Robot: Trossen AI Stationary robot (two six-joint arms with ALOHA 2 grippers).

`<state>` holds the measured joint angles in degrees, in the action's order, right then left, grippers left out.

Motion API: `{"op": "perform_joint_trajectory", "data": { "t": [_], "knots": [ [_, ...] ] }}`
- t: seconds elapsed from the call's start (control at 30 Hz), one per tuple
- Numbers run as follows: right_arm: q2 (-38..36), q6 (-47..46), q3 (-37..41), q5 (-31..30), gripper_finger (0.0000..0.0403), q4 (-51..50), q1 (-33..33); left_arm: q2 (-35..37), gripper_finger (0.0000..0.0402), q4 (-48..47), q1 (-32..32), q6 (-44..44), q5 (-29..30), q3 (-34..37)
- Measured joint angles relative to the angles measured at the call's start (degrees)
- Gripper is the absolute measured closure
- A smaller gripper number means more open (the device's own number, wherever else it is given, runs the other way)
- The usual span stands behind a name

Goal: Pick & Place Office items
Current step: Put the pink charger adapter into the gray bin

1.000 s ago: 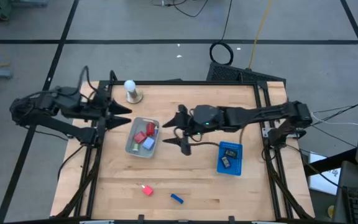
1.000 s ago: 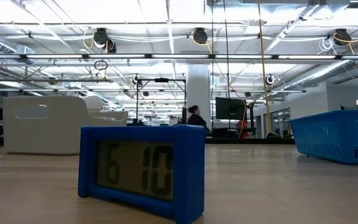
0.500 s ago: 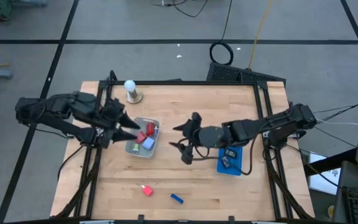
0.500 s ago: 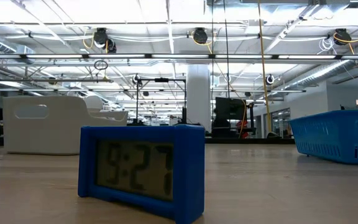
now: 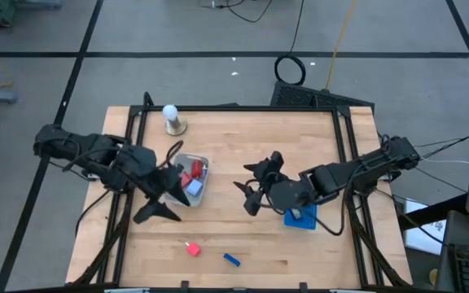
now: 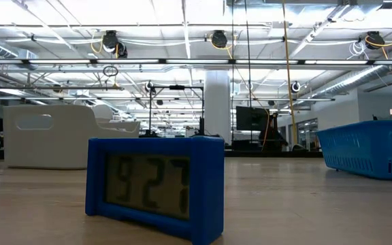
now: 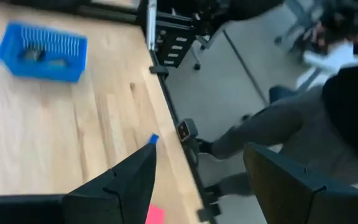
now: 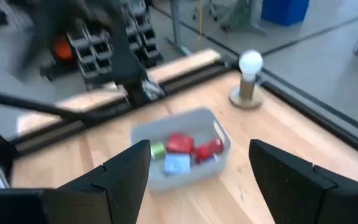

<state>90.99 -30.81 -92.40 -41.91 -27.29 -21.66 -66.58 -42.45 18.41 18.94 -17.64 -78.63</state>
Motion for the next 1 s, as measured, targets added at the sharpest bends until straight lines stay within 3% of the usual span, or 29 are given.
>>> {"op": "perform_joint_trajectory", "data": {
  "t": [0.2,0.43,0.7,0.9,1.0],
  "knots": [
    [0.16,-6.33,0.07,0.10,0.0135,-9.05,-1.11,-11.09,0.0160,-17.45,3.58,-13.67,3.87,-19.02],
    [0.16,-10.54,0.07,0.17,0.0135,-12.87,-2.56,-23.02,0.0160,-36.70,9.45,-17.55,6.93,-34.11],
    [0.16,-11.36,0.07,0.19,0.0135,-12.90,-4.47,-32.08,0.0160,-43.61,18.55,-14.60,26.34,-38.18],
    [0.16,-11.62,0.07,1.92,0.0135,-12.91,-6.77,-36.76,0.0160,-41.15,20.53,-9.14,22.36,-38.18],
    [0.16,-11.69,0.07,3.19,0.0135,-12.88,-8.40,-38.82,0.0160,-37.77,21.61,-5.64,23.40,-38.22]
  ]
}}
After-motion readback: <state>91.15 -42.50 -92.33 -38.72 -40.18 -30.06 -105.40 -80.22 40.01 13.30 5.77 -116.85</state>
